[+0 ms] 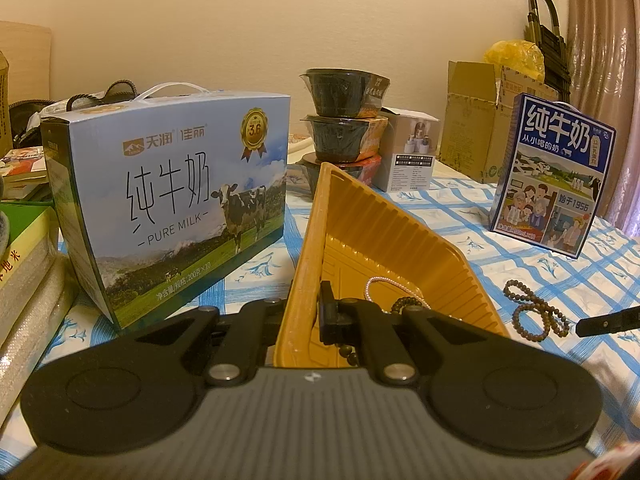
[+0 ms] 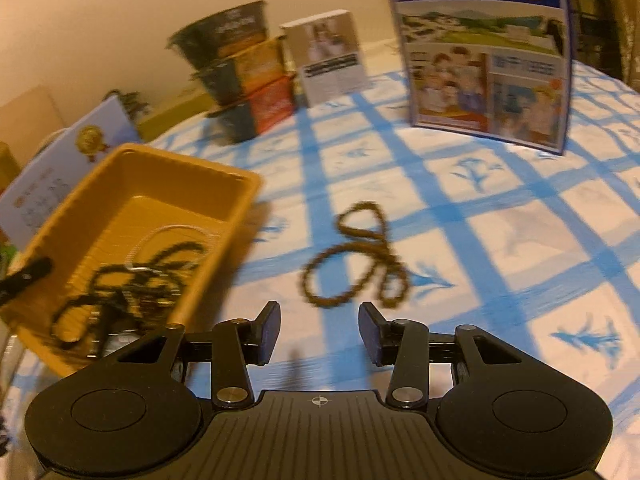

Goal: Organize jewelry

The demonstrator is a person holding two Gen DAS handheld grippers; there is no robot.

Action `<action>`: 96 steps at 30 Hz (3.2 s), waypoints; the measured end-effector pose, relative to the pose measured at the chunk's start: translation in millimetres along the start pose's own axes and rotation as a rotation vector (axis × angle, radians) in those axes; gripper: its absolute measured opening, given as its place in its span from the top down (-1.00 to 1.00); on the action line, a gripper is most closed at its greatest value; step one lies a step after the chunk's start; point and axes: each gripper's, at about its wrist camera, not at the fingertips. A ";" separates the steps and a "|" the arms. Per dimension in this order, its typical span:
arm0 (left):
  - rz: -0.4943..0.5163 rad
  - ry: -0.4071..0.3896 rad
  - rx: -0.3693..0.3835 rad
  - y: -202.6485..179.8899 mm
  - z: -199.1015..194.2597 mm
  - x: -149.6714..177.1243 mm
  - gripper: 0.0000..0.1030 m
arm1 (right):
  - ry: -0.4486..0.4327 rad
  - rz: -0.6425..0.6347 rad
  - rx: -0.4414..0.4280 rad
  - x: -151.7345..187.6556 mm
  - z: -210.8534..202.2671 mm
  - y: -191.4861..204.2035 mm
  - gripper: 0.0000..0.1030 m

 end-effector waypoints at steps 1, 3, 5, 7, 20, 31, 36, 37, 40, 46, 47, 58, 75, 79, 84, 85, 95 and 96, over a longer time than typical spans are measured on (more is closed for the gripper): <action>0.001 0.001 -0.001 -0.2 0.3 -0.1 0.88 | 0.001 0.001 0.014 -0.1 2.2 -4.8 0.15; 0.001 0.001 0.000 0.2 0.1 -0.3 0.88 | 0.001 0.003 0.043 -0.5 7.0 -13.2 0.14; 0.002 0.001 -0.001 -0.3 0.3 0.0 0.88 | -0.003 -0.003 0.061 -1.8 11.5 -18.6 0.14; 0.002 0.002 -0.002 -0.4 0.3 0.1 0.88 | -0.003 -0.017 0.079 -3.5 17.0 -21.2 0.14; 0.004 0.002 -0.001 -0.4 0.4 0.2 0.88 | -0.017 -0.132 0.127 -15.1 59.3 -13.6 0.14; 0.004 0.002 -0.002 -0.5 0.4 0.1 0.88 | -0.033 -0.193 0.131 -11.2 61.6 -4.5 0.77; 0.004 0.001 -0.001 -0.1 0.3 0.0 0.88 | -0.035 -0.162 0.098 0.9 42.1 -6.7 0.87; 0.004 0.002 0.000 -0.3 0.3 0.4 0.88 | -0.037 -0.151 0.088 5.6 35.5 -7.6 0.87; 0.006 0.003 0.001 -0.4 0.3 1.0 0.88 | -0.031 -0.113 0.069 21.1 13.9 -11.9 0.87; 0.005 0.003 0.001 -0.5 0.0 0.8 0.88 | -0.011 -0.036 0.064 45.5 -32.1 -31.9 0.87; 0.005 0.003 0.001 -0.6 -0.2 0.9 0.88 | -0.007 -0.028 0.064 46.0 -36.8 -36.0 0.87; 0.012 0.005 -0.001 -2.2 -0.2 -0.4 0.88 | -0.031 -0.152 0.066 42.0 -17.5 -20.1 -0.24; 0.004 0.004 -0.002 -2.4 -0.1 1.2 0.88 | -0.024 -0.263 0.169 41.6 26.0 15.2 0.67; 0.006 0.005 -0.002 -1.8 -0.2 1.0 0.88 | -0.020 -0.244 0.162 38.6 23.9 14.4 0.72; 0.006 0.005 -0.002 -1.5 -0.1 0.9 0.88 | -0.036 -0.227 0.150 35.2 16.1 14.7 0.72; 0.006 0.005 -0.002 -1.6 0.0 0.9 0.88 | -0.043 -0.224 0.148 33.7 13.6 15.1 0.72; 0.005 0.006 -0.001 -0.2 -0.1 0.4 0.88 | -0.126 -0.203 0.110 9.5 -20.2 21.3 0.72; 0.007 0.005 0.000 0.2 -0.3 0.3 0.88 | -0.135 -0.199 0.103 6.7 -24.7 21.4 0.72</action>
Point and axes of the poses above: each gripper's, at about its wrist camera, not at the fingertips, and z roughly the way its jaws point, y to its left, x to its underside, and after that the axes turned 12 degrees about x, right-handed
